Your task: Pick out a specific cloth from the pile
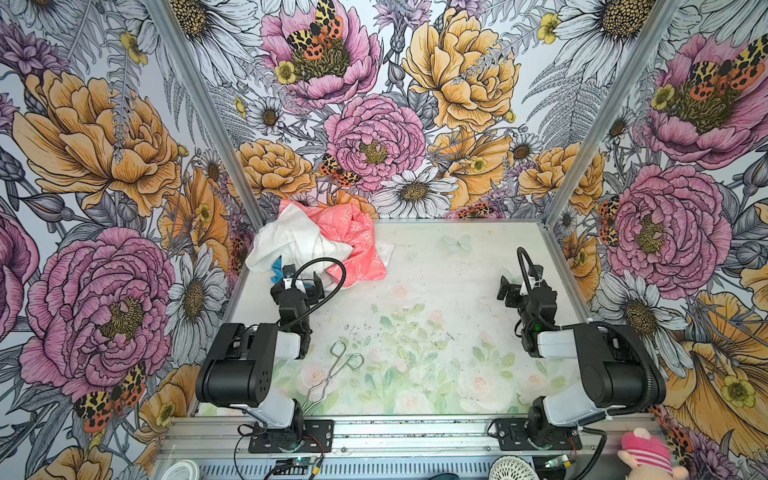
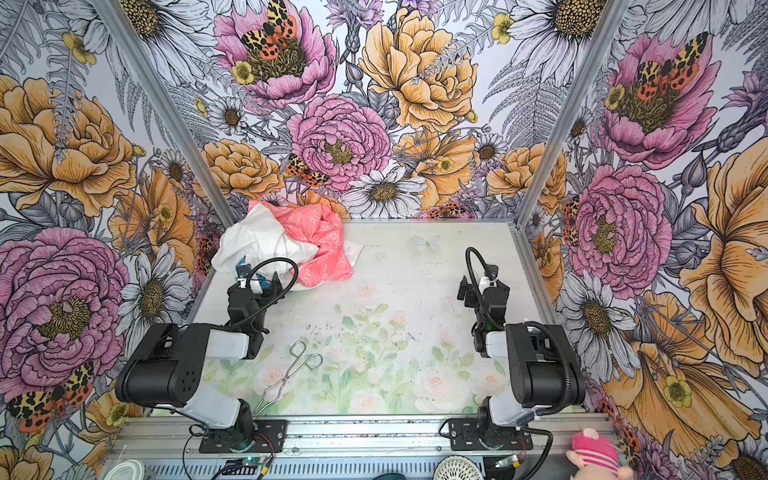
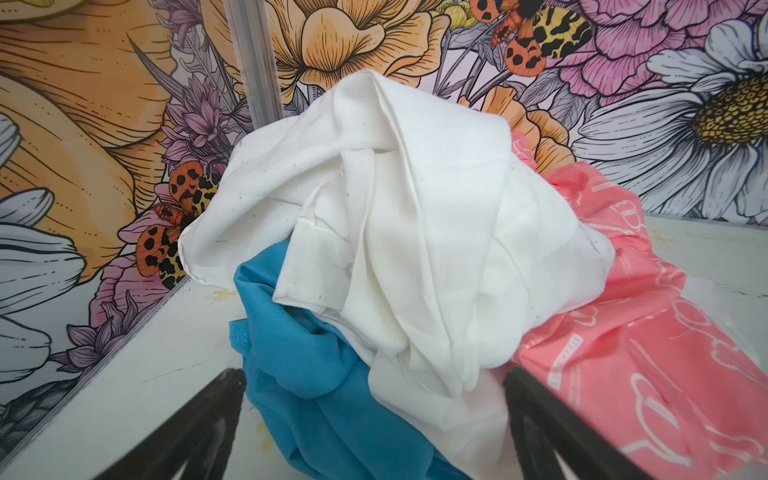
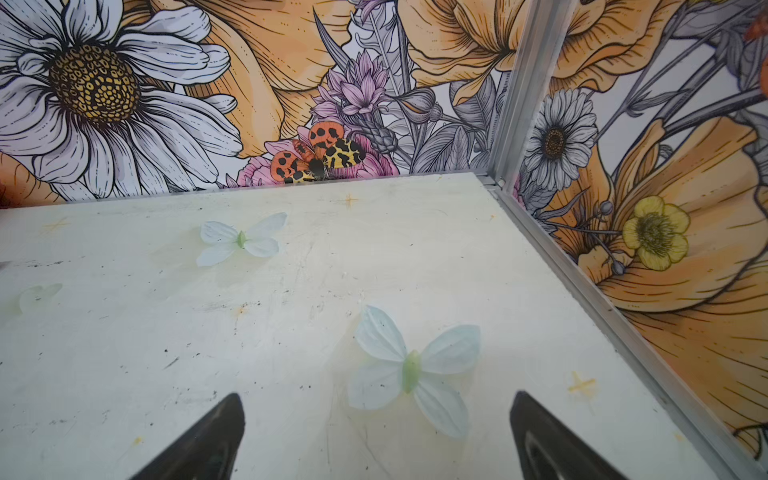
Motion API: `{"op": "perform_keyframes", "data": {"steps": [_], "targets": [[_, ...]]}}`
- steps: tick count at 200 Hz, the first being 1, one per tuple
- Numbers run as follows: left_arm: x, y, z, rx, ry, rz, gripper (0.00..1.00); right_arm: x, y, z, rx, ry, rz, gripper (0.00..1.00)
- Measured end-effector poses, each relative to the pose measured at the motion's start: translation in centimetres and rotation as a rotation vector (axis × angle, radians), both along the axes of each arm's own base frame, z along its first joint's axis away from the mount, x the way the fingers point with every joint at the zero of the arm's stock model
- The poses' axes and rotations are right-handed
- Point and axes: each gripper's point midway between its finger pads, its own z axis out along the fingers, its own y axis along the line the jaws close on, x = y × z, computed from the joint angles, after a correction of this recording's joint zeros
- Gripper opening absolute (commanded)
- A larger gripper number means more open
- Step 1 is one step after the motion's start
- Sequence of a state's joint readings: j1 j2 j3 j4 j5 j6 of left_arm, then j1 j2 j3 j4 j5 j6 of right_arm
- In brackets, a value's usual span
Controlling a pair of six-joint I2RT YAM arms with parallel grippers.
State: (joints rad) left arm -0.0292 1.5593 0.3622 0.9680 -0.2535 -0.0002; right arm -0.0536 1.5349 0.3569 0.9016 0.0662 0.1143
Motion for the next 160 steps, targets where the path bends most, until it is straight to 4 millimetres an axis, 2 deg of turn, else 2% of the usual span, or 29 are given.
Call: {"op": "perform_keyframes", "data": {"steps": [46,160], "targets": [[0.04,-0.66,0.02,0.010,0.001,-0.018,0.99,0.00,0.00,0.00,0.000,0.000,0.000,0.99],[0.04,-0.39,-0.58,-0.003,0.024,-0.042,0.99,0.00,0.02,0.00,0.000,0.000,0.000,0.99]]}}
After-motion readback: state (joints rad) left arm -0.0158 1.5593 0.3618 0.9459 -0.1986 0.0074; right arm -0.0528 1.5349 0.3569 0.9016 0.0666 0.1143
